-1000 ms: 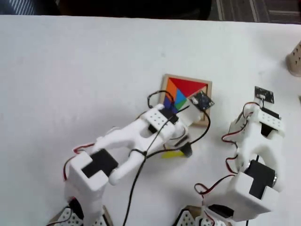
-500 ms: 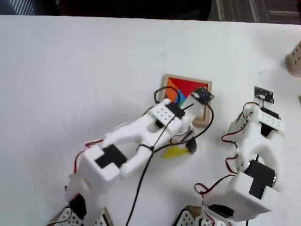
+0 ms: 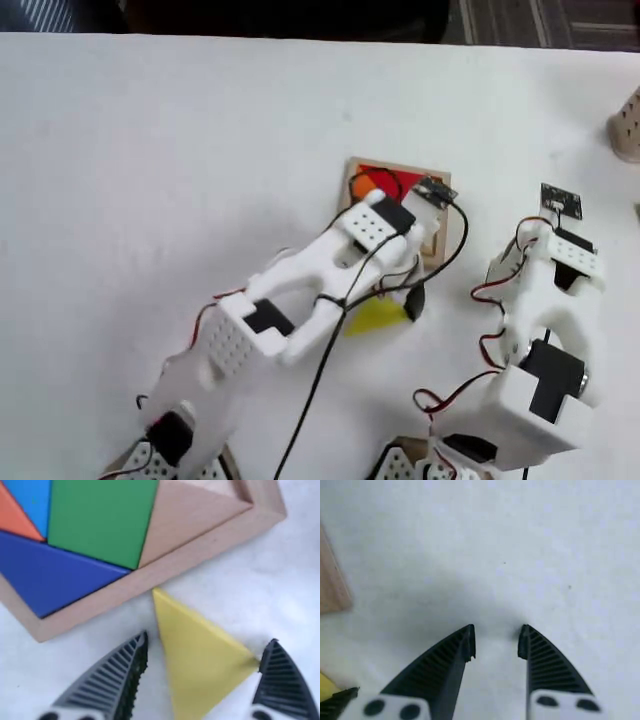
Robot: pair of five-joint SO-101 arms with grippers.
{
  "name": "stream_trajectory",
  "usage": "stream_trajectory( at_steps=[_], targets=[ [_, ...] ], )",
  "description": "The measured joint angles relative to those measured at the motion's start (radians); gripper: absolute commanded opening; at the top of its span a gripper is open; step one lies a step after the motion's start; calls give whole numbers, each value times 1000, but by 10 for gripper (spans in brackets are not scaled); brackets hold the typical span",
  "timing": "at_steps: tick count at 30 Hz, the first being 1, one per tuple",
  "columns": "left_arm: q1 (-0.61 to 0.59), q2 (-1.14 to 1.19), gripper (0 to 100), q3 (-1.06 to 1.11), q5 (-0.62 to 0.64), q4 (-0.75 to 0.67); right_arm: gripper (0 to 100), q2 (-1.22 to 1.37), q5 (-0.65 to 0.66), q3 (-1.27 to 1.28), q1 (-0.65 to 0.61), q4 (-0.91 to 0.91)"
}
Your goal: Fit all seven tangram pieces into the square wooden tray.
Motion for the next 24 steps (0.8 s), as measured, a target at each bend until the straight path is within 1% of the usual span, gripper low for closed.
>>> stream_trajectory(
  at_steps=[2,3,14,19,22,24],
  targets=[
    [0,0,350,-2,69,9,145,0,0,0,0,0],
    [0,0,350,-2,83,9,145,0,0,0,0,0],
    [0,-3,350,12,84,9,145,0,0,0,0,0],
    [0,-129,350,190,86,-8,145,0,3,0,0,0],
    [0,-193,350,330,86,-100,145,0,3,0,-3,0],
    [2,-207,350,358,86,-140,145,0,3,0,-3,0]
  ],
)
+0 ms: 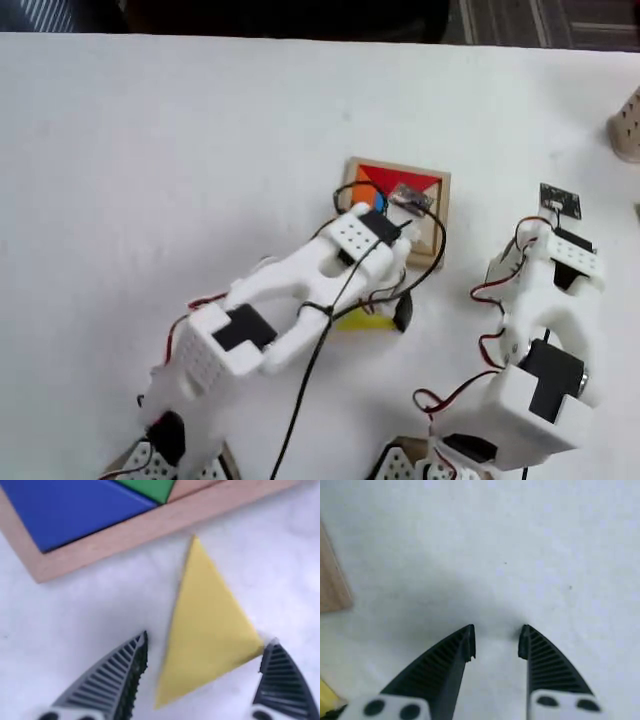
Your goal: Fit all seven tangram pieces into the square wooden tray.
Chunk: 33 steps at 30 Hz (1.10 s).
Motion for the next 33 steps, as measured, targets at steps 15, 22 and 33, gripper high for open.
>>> stream_trajectory(
  at_steps=[15,22,33],
  targets=[
    [15,83,249,-114,-215,58,145,0,0,0,0,0],
    [49,81,162,-135,-229,58,145,0,0,0,0,0],
    [58,81,146,-137,-229,57,145,0,0,0,0,0]
  ],
)
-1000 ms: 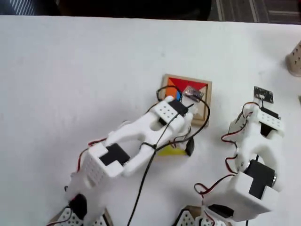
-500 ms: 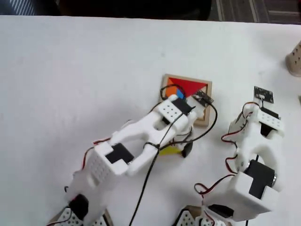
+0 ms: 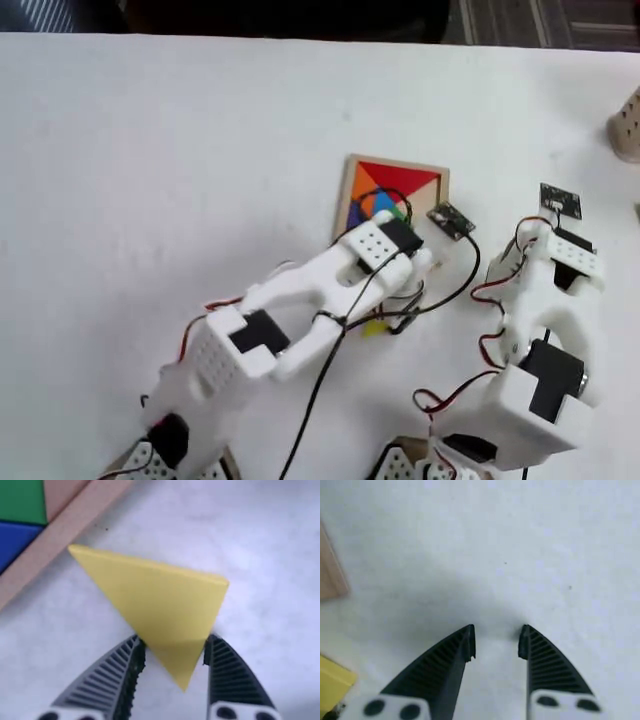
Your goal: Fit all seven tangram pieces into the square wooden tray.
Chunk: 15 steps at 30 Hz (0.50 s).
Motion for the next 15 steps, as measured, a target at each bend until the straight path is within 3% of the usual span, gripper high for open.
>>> stream_trajectory(
  at_steps=[15],
  targets=[
    [-2,-18,20,2,114,-8,145,6,0,-2,0,-6]
  ],
)
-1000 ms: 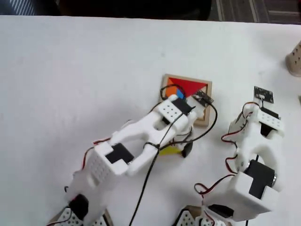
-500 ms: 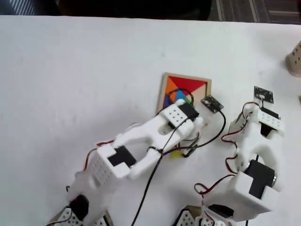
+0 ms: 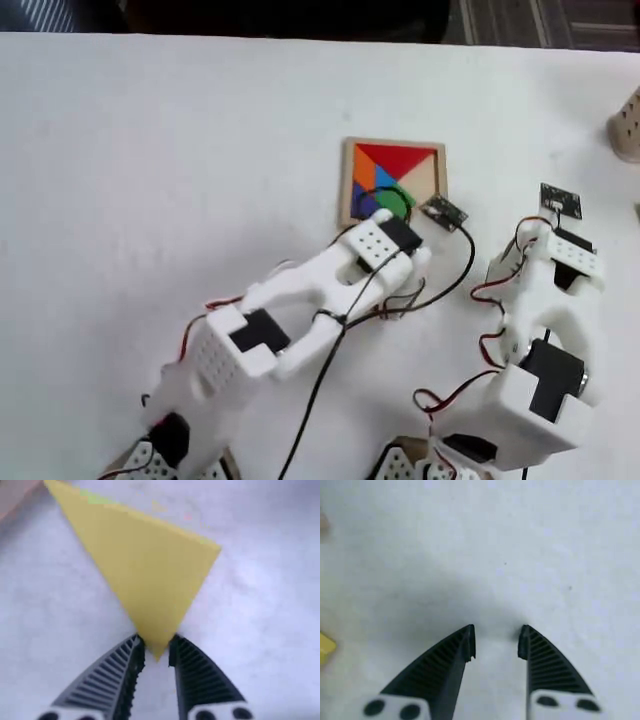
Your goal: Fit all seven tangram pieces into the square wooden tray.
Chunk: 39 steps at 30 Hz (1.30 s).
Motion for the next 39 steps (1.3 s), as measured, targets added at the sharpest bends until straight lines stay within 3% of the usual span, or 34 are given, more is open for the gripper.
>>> stream_trajectory(
  at_steps=[18,23,27,39],
  targets=[
    [-8,-74,20,5,2,-72,145,0,0,0,-12,0],
    [-9,-86,20,5,2,-226,145,0,0,0,-12,0],
    [-9,-48,20,-41,71,-338,145,0,0,0,-12,0],
    [-9,46,20,-376,95,-130,145,0,0,2,-14,-6]
  ],
)
